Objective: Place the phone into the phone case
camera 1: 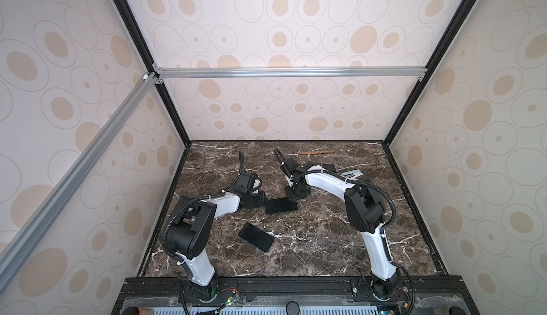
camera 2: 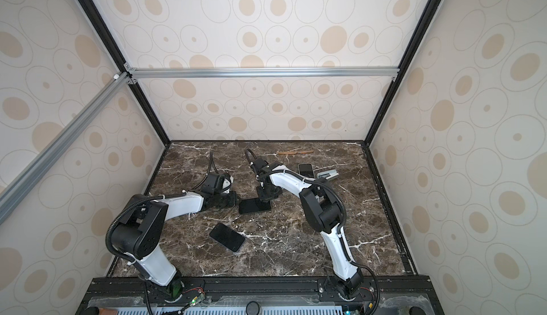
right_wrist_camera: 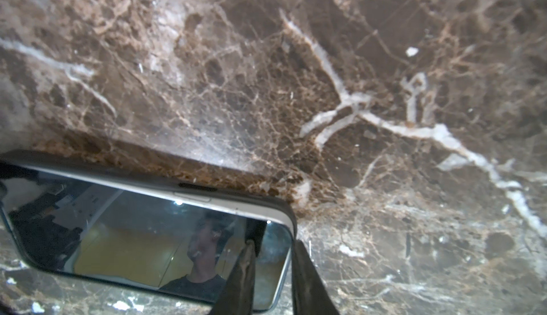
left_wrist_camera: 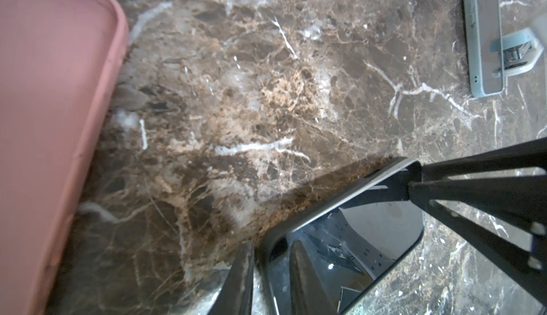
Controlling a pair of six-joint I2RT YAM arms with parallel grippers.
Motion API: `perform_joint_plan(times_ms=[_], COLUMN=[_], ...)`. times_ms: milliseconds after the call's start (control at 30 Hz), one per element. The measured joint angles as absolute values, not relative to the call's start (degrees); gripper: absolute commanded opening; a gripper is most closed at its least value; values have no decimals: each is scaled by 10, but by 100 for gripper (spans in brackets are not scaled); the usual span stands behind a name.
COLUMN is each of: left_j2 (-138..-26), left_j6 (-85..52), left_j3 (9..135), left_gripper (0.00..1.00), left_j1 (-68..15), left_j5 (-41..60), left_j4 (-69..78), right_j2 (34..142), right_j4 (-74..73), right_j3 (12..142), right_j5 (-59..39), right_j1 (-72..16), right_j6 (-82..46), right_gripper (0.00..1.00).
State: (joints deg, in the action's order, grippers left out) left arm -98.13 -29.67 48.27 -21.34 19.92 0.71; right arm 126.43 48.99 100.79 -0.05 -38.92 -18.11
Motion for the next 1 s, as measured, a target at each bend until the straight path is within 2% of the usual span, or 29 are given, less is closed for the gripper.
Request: perform_joint_plan(times_ms=[300,567,767,1000], left_j2=[-963,-945,-922,-932], left_j6=[-280,-278,-277,-278], left_j3=[484,488,489,489], left_gripper=[23,23,24,24], left_j1=[-213,-213,-213,-213], left_j5=[166,175,178,190], left_j4=[-9,-10,-7,-9], right_j2=[1274,1269,1261,1253], right_j4=[517,514,496,469], right_j3=[1038,1048,1014,987], right_j5=[-9,-19,-41,-63], right_j1=[-386,-372,-352,-351], right_j6=[-168,-164,-176,-186], right_gripper=[29,30,28,19])
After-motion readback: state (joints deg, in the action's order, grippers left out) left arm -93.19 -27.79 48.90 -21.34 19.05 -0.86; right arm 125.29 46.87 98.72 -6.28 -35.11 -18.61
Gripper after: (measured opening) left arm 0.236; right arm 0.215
